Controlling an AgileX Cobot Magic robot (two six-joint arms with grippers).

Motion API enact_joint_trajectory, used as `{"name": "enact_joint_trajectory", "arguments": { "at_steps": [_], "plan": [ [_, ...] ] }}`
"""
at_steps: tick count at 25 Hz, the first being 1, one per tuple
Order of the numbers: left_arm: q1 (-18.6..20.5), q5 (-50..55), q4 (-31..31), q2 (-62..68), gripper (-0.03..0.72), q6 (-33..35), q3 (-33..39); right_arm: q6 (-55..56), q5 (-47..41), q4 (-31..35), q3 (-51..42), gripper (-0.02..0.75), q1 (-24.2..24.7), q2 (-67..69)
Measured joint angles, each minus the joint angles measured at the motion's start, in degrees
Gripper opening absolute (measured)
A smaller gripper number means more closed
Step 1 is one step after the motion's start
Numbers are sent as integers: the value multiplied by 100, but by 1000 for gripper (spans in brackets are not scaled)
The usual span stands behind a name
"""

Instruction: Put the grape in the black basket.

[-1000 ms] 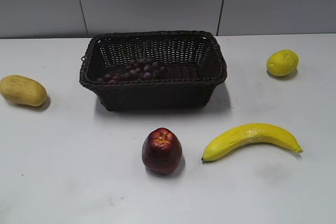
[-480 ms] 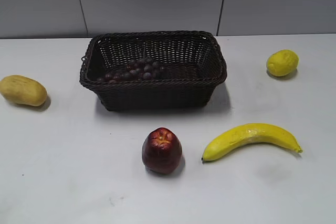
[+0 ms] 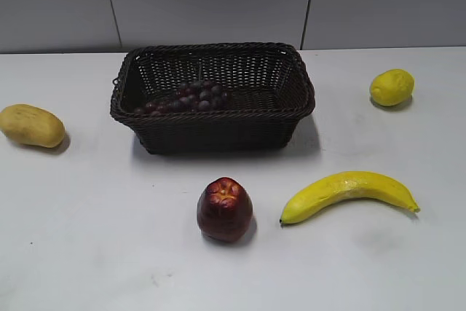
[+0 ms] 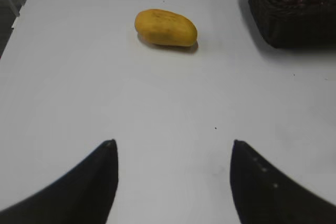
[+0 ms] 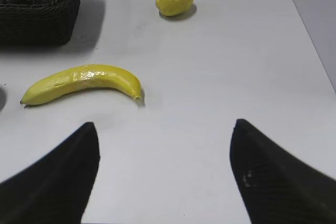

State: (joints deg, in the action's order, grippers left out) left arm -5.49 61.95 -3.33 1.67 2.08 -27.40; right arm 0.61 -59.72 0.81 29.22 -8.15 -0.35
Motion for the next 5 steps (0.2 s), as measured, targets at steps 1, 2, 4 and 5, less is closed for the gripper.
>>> {"name": "enact_joint_trajectory", "arguments": {
  "at_steps": [1,2,4,5],
  "plan": [
    [60,0,0,-86,475,0,0,0,0,0,0,589,0,0],
    [127,-1,0,-154,467,0,0,0,0,0,0,589,0,0],
    [247,5,0,-191,449,0,0,0,0,0,0,589,0,0],
    [295,5,0,-191,441,0,0,0,0,0,0,589,0,0]
  ]
}}
